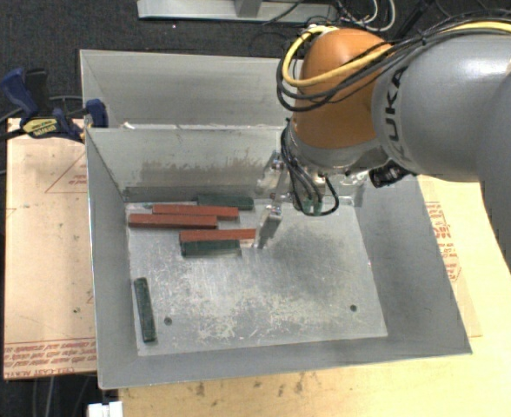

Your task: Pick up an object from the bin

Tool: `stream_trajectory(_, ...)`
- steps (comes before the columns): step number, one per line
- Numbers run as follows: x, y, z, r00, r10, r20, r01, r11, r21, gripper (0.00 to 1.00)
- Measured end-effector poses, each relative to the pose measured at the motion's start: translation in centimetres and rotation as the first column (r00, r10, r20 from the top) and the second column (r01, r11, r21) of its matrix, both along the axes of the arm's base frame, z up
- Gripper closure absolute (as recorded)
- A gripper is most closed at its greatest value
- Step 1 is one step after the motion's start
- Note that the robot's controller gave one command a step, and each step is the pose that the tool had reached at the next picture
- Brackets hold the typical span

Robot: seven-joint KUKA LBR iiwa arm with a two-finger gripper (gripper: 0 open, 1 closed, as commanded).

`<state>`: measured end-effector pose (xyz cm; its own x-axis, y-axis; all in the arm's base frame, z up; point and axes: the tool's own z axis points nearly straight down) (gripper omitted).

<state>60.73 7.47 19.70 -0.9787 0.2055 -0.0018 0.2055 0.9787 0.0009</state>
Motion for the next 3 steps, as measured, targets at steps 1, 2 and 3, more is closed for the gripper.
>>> stream_trajectory(1,0.4,5.0,-11.4,1.000,0.005,0.017,-0.005,1.000,0.001,1.00)
stream_trajectory(2,0.4,5.0,-11.4,1.000,0.005,0.017,-0.005,1.000,0.001,1.00)
stream_trajectory(3,2.5,3.3,6.8,1.000,0.027,0.008,-0.027,1.000,0.001,1.00)
